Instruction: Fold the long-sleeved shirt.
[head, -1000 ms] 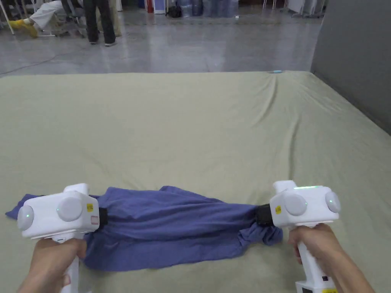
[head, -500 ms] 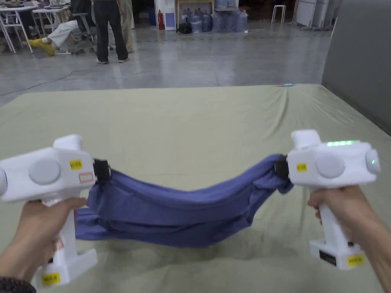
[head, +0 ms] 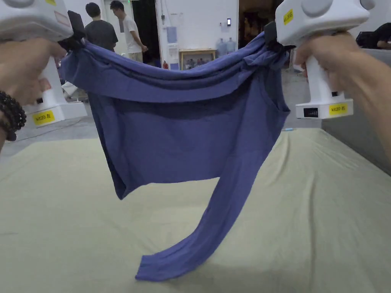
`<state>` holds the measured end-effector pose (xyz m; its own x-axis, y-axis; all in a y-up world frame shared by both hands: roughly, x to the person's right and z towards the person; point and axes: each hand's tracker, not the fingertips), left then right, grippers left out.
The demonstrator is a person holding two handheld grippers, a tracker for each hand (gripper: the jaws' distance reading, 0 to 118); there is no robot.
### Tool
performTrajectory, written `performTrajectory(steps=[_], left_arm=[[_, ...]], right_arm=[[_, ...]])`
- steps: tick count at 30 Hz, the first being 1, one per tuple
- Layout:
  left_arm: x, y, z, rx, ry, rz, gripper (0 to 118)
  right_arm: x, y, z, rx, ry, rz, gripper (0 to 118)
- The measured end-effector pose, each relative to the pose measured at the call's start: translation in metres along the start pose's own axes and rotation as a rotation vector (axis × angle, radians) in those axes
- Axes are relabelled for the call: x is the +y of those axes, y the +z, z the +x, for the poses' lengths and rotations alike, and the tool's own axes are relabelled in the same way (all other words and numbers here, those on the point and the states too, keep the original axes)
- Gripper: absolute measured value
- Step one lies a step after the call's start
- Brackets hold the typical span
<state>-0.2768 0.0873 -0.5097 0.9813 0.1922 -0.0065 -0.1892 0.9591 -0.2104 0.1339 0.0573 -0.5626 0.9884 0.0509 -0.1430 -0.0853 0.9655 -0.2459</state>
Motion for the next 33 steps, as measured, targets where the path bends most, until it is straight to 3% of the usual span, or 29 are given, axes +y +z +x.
performTrajectory(steps=[4,8,16,18,20,24,28,33], left_arm=[[0.002,-0.006,0.008,-0.012,-0.006,0.006,5],[-0.038,-0.032,0.008,-0.018,-0.014,-0.064,5],[-0.228,-0.122,-0.034,-0.009,0.0,-0.312,5],[-0.268,-0.121,-0.032,-0.006,0.007,-0.369,5],[-0.295,-0.122,-0.039,-0.011,0.015,-0.377,5],[-0.307,-0.08,-0.048,-0.046,0.047,-0.386,5],[-0.325,-0.015,-0.054,-0.061,-0.035,-0.384,5],[-0.395,0.046,-0.063,-0.06,-0.077,-0.599,5]], right_arm=[[-0.012,-0.006,0.013,-0.025,0.009,-0.022,9],[-0.058,-0.027,0.025,-0.03,0.004,-0.08,9],[-0.228,-0.105,0.033,0.009,-0.073,-0.34,9],[-0.262,-0.114,0.031,-0.012,-0.054,-0.373,9],[-0.282,-0.12,0.039,-0.006,-0.086,-0.401,9],[-0.294,-0.084,0.048,0.036,-0.102,-0.384,9],[-0.314,-0.028,0.048,0.133,-0.037,-0.395,9],[-0.385,0.036,0.034,0.18,0.055,-0.491,9]])
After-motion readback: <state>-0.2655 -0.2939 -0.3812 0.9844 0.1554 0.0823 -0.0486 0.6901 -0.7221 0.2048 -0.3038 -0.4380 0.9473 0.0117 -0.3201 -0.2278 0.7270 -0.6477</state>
